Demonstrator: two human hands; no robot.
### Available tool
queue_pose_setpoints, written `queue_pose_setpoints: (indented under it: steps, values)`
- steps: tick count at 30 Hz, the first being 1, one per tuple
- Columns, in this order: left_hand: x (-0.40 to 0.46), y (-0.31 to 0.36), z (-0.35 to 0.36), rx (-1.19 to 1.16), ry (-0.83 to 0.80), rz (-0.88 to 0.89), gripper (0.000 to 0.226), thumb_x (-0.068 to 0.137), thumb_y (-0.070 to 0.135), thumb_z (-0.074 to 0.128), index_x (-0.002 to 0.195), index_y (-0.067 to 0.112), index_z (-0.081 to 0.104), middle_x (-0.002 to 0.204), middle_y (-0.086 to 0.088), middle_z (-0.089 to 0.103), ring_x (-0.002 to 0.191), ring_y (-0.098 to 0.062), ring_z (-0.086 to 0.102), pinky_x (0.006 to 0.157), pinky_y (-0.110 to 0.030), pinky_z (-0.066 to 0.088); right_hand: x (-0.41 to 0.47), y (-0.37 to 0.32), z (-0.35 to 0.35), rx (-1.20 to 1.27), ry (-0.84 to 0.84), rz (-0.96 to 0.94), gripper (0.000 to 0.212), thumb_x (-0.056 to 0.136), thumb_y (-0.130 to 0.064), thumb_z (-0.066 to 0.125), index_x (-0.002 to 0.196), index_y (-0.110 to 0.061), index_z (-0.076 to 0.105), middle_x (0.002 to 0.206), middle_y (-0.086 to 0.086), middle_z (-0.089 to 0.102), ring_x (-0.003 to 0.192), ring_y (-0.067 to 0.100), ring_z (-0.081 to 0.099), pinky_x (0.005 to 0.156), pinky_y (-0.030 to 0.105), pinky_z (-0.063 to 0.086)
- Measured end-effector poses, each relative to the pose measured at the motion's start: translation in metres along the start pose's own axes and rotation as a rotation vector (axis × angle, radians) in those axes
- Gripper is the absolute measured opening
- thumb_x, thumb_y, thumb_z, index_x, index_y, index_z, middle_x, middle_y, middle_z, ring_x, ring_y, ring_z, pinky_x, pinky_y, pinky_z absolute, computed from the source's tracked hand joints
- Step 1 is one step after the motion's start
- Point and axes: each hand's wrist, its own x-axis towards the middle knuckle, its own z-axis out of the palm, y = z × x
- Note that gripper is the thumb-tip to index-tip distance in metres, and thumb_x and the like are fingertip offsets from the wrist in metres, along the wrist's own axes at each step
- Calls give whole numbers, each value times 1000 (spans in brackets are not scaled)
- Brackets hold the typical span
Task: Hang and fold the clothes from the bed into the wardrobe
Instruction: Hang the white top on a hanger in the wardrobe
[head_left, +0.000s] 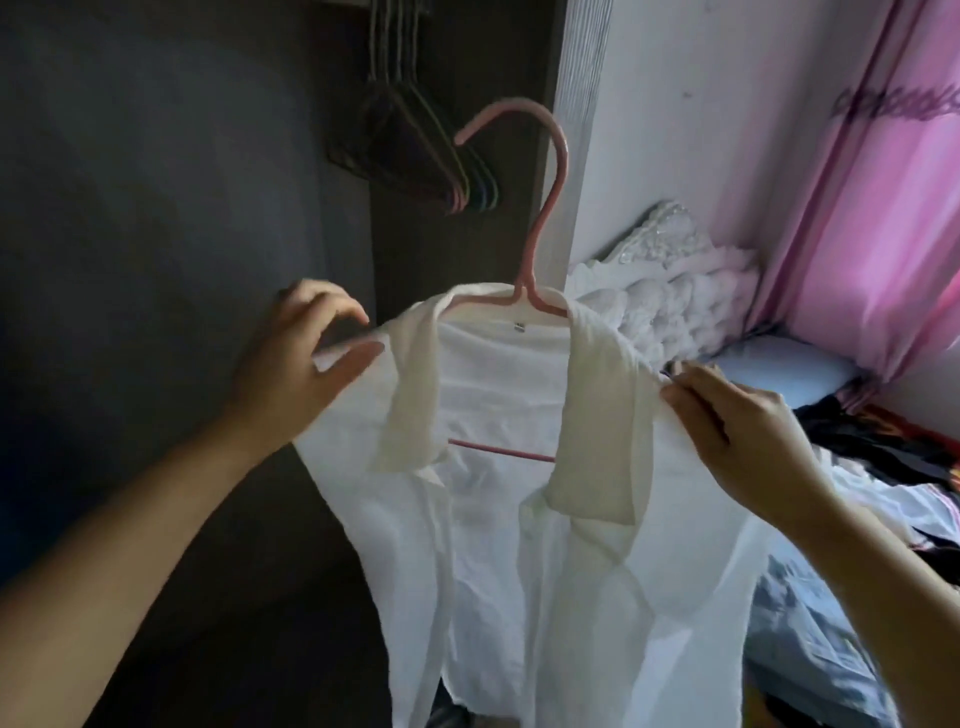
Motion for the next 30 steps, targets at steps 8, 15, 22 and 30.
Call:
queue_pose_setpoints:
  steps: [8,15,22,30]
  values:
    - [13,-23,-16,-162,46,-207,22,95,17,53,83,1,64,75,-22,61,76,-42,61,59,-20,40,30,13,-4,-9,-162,-69,41,88,-64,38,108,-31,54,94,-1,69,74,24,66,65,35,53]
    - [0,-42,-35,-326,53,-367,57,94,8,52,64,54,66,68,10,63,68,-14,53,62,-26,40,-7,-9,4,291,158,365,10,86,-23,68,90,-17,60,87,3,62,71,4,62,60,-1,39]
    - [-7,-35,-5,-88,-93,-163,49,84,50,40,74,9,64,65,-7,63,66,-27,63,60,-39,47,-2,-91,88,644,-425,608,26,88,-36,62,99,-13,60,89,1,65,81,20,61,69,29,46]
    - [-15,-49,-1,24,-197,-90,45,90,64,37,68,29,55,66,2,61,64,-20,62,59,-32,47,49,-38,33,766,-13,623,44,82,-37,55,65,4,52,57,4,45,54,15,40,53,28,30]
